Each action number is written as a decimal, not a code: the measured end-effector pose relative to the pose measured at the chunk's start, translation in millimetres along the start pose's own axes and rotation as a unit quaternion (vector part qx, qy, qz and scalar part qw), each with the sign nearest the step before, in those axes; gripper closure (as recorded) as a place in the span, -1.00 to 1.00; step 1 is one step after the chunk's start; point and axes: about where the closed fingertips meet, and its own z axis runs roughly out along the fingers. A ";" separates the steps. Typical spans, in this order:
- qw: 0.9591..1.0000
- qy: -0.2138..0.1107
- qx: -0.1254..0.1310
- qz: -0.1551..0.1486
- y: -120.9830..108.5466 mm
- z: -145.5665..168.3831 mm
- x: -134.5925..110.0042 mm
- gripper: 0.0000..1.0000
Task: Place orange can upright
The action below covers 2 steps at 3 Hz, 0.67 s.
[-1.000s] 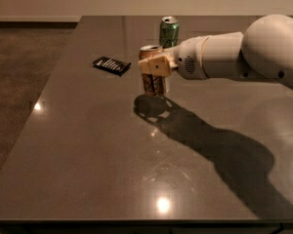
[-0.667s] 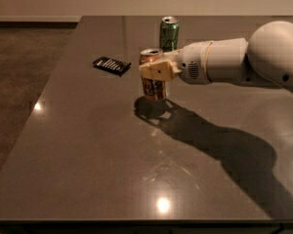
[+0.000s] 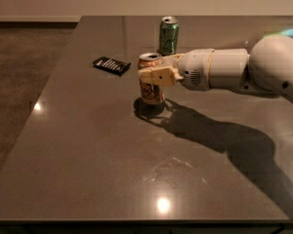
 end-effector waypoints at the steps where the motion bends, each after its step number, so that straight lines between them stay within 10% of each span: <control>1: 1.000 0.025 0.005 -0.001 0.0 1.2 -5.6 0.96; 2: 0.998 0.056 0.000 0.001 0.6 2.4 -10.0 0.59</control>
Offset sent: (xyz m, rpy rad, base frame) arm 0.0003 -0.0065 -0.0156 0.1563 -0.1020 -0.0450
